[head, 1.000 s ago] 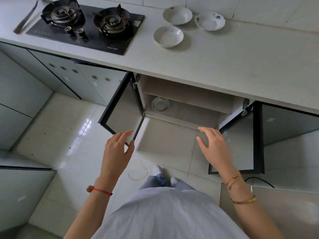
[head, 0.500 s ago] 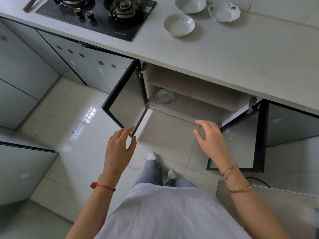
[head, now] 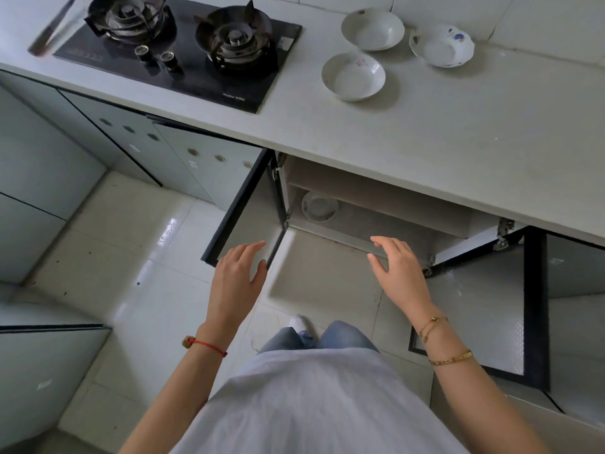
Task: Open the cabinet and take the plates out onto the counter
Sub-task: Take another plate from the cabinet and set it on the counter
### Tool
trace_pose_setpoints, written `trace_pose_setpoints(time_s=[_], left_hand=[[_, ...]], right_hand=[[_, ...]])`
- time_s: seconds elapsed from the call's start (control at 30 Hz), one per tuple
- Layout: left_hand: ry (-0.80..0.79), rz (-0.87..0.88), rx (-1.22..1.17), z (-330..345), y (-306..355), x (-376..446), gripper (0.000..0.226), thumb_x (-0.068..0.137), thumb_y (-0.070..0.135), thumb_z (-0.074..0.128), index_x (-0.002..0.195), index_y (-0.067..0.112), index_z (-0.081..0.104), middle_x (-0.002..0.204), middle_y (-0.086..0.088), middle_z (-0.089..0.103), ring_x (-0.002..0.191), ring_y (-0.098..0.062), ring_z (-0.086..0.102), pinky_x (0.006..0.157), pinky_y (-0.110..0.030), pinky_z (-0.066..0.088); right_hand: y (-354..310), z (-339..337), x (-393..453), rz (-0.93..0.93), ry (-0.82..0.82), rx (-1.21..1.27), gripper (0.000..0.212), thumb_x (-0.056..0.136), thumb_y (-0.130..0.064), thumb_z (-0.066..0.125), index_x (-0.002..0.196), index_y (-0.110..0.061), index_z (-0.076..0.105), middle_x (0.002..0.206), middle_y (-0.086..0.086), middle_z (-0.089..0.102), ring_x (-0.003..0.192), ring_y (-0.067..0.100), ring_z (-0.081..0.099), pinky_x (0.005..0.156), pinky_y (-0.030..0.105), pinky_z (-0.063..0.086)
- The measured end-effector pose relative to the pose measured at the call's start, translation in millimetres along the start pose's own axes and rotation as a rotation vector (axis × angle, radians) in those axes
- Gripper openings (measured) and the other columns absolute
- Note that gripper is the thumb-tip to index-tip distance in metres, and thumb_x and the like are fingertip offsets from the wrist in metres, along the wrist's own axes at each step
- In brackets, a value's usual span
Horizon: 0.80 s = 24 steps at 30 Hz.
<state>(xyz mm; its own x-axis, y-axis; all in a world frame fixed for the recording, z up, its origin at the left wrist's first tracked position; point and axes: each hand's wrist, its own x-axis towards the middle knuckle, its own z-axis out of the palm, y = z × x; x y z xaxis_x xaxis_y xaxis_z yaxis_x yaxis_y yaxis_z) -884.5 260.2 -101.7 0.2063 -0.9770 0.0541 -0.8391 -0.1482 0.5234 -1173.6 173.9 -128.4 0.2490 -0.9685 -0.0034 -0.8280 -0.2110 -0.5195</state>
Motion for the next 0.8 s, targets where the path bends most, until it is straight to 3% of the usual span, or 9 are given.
trace_pose_setpoints(time_s=[0.13, 0.33, 0.47, 0.8], left_hand=[[-0.028, 0.017, 0.009, 13.5, -8.9, 43.1, 0.033, 0.092, 0.014, 0.06, 0.125, 0.01, 0.063, 0.118, -0.007, 0.068, 0.108, -0.027, 0.063, 0.095, -0.042, 0.052], [0.001, -0.038, -0.005, 61.1, -17.2, 96.0, 0.03, 0.09, 0.011, 0.061, 0.12, 0.008, 0.064, 0.113, -0.008, 0.068, 0.102, -0.029, 0.064, 0.089, -0.04, 0.05], [-0.023, -0.089, 0.005, 111.6, -32.2, 126.3, 0.03, 0.091, 0.013, 0.06, 0.121, 0.008, 0.062, 0.112, -0.008, 0.068, 0.101, -0.029, 0.063, 0.087, -0.036, 0.047], [-0.062, -0.159, -0.028, 290.7, -137.0, 207.1, 0.033, 0.092, 0.02, 0.058, 0.124, 0.013, 0.061, 0.12, -0.008, 0.066, 0.106, -0.027, 0.062, 0.092, -0.037, 0.049]], right_hand=[[3.4, 12.9, 32.9, 0.028, -0.009, 0.01, 0.031, 0.094, -0.022, 0.056, 0.123, -0.013, 0.059, 0.118, 0.002, 0.063, 0.114, 0.019, 0.054, 0.094, 0.031, 0.045], [25.3, 42.0, 82.8, 0.081, -0.066, 0.022, 0.032, 0.095, -0.025, 0.054, 0.125, -0.013, 0.056, 0.119, 0.002, 0.062, 0.114, 0.018, 0.053, 0.093, 0.026, 0.043], [53.5, 73.0, 121.4, 0.082, -0.101, 0.01, 0.033, 0.096, -0.026, 0.053, 0.126, -0.013, 0.055, 0.12, 0.003, 0.061, 0.114, 0.02, 0.053, 0.094, 0.031, 0.045], [165.5, 252.6, 211.6, 0.101, -0.139, 0.036, 0.03, 0.092, -0.023, 0.059, 0.119, -0.011, 0.06, 0.115, 0.009, 0.066, 0.108, 0.028, 0.06, 0.089, 0.039, 0.051]])
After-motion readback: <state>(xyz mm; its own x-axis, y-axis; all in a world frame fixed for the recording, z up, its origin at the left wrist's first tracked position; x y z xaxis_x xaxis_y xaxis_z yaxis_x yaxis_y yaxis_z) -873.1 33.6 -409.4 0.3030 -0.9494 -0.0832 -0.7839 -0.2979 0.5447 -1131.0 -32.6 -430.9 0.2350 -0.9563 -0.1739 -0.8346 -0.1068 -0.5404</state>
